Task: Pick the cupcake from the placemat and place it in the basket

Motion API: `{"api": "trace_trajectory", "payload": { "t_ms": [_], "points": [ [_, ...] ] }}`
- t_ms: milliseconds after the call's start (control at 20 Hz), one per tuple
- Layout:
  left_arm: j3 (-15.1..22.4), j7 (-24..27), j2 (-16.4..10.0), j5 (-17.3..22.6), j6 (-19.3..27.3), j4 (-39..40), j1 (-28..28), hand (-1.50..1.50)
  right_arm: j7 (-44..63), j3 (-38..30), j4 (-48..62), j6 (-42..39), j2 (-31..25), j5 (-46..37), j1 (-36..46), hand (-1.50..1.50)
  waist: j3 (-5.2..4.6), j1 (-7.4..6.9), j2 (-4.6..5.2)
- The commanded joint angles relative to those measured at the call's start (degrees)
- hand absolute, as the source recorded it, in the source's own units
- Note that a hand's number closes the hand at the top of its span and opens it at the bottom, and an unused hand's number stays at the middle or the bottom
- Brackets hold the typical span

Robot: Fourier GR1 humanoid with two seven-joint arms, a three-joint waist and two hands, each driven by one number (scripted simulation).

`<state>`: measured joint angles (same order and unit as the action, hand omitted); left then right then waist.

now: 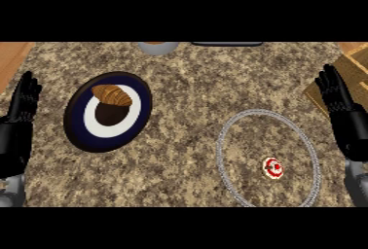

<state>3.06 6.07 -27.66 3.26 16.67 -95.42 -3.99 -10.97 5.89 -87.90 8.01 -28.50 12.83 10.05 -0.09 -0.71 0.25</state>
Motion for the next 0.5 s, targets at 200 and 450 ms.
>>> {"api": "trace_trajectory", "payload": {
  "t_ms": [200, 450],
  "points": [
    [4.2, -8.6, 2.3, 1.3, -3.1, 6.8, -0.5, 0.0, -11.0, 1.5, 6.9, -25.9, 6.1, 18.6, 0.4, 1.5, 0.84, 0.28, 1.65],
    [6.2, -15.3, 4.5, 3.2, -4.6, 10.5, -1.3, 0.0, -31.1, 5.4, -1.3, -35.8, 12.3, 17.0, -1.4, -1.5, 0.51, 2.64, 0.21]
  ]
}}
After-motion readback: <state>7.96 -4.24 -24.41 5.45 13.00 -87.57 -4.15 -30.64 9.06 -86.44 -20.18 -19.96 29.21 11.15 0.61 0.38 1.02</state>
